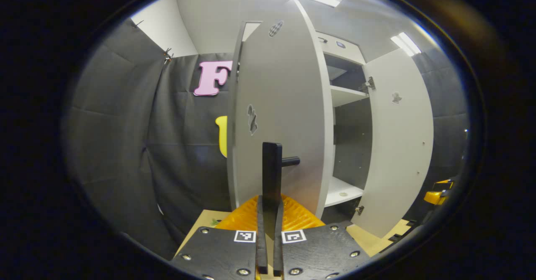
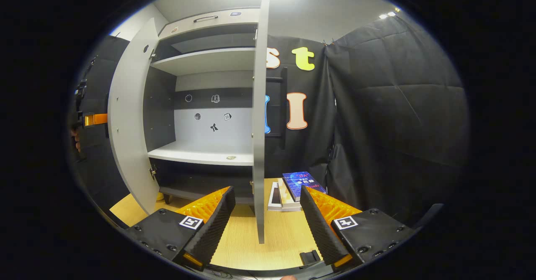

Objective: Open the right door of the double-door shoe cabinet with the right hand, and open the left door with the left hand.

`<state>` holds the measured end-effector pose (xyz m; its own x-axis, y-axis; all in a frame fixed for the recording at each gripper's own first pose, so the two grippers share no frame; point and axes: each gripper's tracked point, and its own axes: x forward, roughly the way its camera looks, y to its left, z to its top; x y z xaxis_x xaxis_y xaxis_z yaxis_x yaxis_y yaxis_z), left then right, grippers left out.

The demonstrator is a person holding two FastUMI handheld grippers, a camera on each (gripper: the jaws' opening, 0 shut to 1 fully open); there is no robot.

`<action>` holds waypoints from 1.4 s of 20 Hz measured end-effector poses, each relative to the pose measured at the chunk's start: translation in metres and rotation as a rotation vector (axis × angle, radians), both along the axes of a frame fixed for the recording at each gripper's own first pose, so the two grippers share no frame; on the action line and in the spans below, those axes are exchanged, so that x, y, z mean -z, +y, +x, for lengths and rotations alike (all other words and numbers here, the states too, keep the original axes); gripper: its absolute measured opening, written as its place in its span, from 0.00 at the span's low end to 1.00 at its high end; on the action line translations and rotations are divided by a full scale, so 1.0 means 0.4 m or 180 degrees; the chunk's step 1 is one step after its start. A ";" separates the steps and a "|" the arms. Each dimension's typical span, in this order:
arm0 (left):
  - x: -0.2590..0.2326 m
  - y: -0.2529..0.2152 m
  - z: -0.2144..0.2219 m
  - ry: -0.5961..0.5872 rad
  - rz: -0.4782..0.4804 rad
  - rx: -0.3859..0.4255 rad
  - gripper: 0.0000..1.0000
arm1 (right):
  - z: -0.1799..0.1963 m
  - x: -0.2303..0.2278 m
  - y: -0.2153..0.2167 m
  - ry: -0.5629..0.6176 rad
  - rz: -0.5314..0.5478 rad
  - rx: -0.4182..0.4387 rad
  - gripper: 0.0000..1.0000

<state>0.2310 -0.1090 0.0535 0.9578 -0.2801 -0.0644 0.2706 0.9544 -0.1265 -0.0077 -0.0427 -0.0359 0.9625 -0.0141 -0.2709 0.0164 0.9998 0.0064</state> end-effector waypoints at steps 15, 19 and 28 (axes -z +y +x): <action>-0.039 0.087 -0.099 -0.0358 0.0014 -0.0295 0.05 | -0.081 -0.124 0.141 -0.0369 -0.0058 -0.0155 0.97; -0.053 0.062 -0.240 -0.0488 0.0094 -0.0530 0.04 | -0.091 -0.168 0.130 -0.0517 -0.0095 -0.0304 0.97; 0.051 -0.096 -0.485 -0.0240 0.0383 -0.0585 0.05 | -0.211 -0.194 0.045 -0.0721 0.0101 -0.0407 0.97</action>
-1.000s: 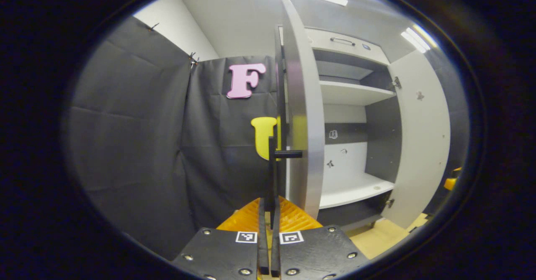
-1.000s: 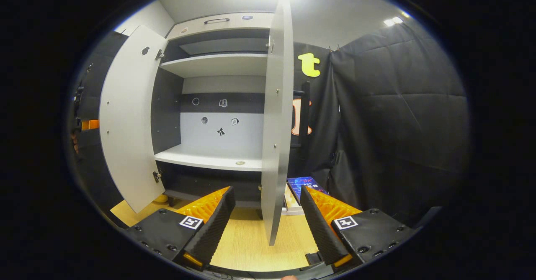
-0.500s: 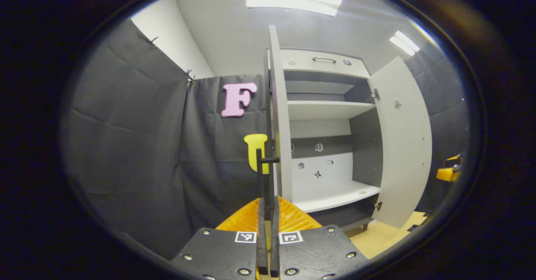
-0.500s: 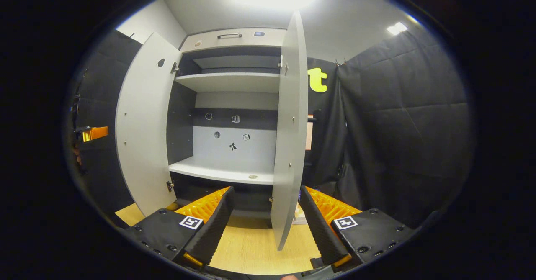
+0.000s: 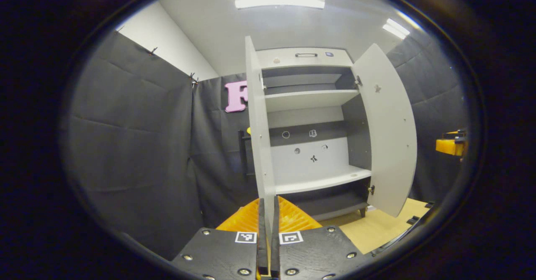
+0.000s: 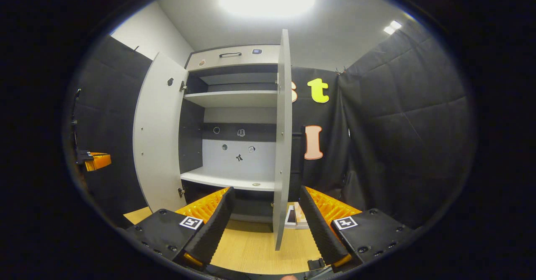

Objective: Open the right door of the double-door shoe cabinet with the right hand, and open the left door with the left hand.

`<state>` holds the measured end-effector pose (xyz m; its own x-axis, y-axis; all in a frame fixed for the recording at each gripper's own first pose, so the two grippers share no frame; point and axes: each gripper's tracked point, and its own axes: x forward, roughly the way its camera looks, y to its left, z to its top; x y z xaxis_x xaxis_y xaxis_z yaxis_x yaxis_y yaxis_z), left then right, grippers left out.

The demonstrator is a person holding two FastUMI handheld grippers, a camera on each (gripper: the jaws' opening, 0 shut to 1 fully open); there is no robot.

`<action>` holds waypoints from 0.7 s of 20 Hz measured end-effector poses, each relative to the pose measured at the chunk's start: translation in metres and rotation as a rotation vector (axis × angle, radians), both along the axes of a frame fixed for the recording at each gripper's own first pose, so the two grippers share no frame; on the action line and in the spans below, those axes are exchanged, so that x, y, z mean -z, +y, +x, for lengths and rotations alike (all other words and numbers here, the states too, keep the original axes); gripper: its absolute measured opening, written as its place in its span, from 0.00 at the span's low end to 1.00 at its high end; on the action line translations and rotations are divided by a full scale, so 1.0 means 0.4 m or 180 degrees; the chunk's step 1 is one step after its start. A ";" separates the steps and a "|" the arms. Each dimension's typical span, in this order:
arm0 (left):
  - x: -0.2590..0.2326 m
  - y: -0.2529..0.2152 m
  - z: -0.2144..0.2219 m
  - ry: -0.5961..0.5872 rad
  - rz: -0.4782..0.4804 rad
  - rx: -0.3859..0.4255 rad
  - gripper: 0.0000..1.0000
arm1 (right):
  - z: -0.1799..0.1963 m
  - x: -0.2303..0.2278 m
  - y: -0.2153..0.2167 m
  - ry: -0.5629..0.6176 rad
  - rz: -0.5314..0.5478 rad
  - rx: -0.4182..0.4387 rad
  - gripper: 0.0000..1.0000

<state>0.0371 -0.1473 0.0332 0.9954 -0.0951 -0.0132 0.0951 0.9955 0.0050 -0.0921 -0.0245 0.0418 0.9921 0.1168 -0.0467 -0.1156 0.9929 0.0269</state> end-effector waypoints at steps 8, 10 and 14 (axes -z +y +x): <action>0.009 -0.049 -0.086 -0.0023 -0.0038 -0.0038 0.63 | -0.038 0.003 -0.030 -0.0027 0.0096 -0.0012 0.97; 0.004 -0.041 -0.091 -0.0059 -0.0038 -0.0127 0.76 | -0.041 -0.009 -0.034 -0.0072 0.0094 -0.0011 0.97; 0.003 -0.027 -0.082 -0.0047 -0.0015 -0.0207 0.96 | -0.037 -0.022 -0.036 -0.0158 0.0092 -0.0021 0.97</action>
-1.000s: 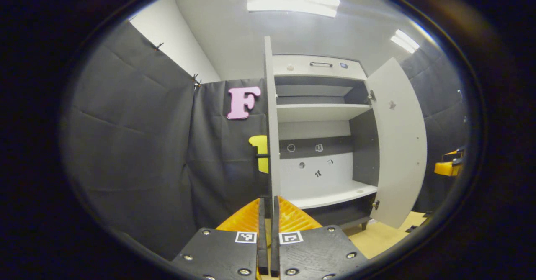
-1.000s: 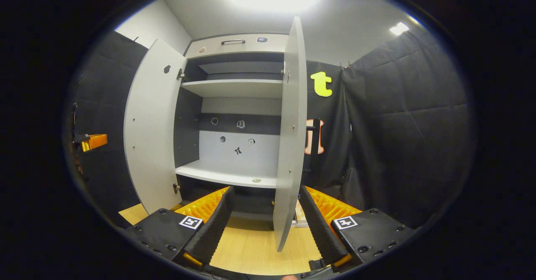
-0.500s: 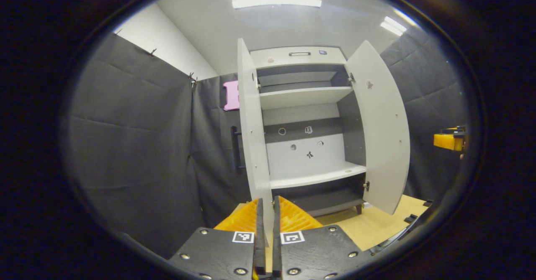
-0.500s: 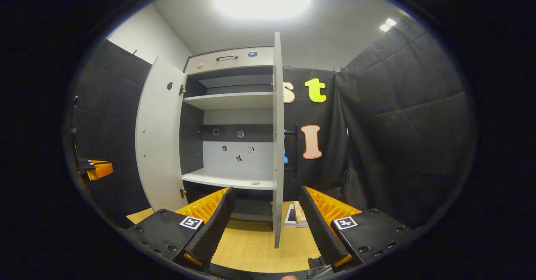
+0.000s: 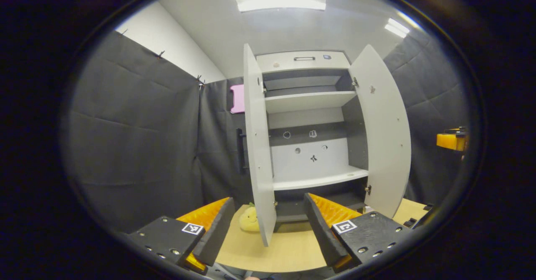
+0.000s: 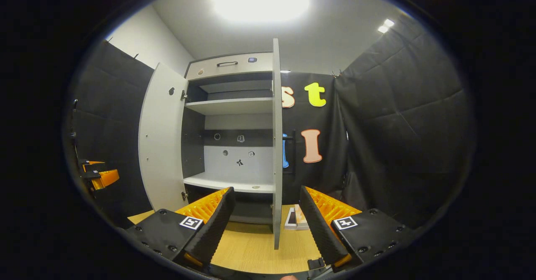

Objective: Open the right door of the double-door shoe cabinet with the right hand, and open the left door with the left hand.

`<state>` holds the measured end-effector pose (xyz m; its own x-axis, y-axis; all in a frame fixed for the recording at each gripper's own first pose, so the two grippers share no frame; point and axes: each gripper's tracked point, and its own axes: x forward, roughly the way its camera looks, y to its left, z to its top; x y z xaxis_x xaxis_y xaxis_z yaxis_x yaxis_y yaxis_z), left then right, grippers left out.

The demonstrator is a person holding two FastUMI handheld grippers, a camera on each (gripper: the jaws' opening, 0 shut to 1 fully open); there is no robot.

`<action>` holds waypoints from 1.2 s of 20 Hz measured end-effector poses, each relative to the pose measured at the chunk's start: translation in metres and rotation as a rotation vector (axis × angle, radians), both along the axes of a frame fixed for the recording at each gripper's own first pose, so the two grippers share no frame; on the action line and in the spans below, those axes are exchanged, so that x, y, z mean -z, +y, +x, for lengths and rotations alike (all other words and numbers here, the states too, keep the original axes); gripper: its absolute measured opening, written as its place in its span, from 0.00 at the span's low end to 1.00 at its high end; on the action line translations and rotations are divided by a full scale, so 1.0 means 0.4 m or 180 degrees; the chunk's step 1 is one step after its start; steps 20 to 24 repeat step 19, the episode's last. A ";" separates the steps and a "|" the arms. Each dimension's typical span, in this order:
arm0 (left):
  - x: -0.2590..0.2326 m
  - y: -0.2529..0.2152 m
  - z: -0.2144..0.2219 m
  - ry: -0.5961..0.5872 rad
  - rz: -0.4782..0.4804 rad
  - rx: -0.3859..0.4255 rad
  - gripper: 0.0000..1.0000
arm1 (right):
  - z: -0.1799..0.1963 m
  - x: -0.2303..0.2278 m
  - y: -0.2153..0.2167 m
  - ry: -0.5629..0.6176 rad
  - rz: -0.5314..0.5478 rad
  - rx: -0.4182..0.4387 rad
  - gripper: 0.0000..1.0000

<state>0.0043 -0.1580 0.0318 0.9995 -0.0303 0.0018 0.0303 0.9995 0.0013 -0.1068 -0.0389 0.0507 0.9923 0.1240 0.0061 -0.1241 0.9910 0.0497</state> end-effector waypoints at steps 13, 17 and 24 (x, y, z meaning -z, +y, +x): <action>0.019 0.023 0.005 0.0051 0.0052 -0.0175 0.96 | 0.045 -0.021 -0.004 -0.0134 0.0043 -0.0064 0.97; 0.021 0.029 0.010 0.0058 0.0047 -0.0204 0.96 | 0.056 -0.014 0.000 -0.0118 0.0014 -0.0084 0.97; 0.012 0.028 0.014 0.0045 0.0056 -0.0207 0.96 | 0.061 -0.017 -0.002 -0.0130 0.0005 -0.0078 0.97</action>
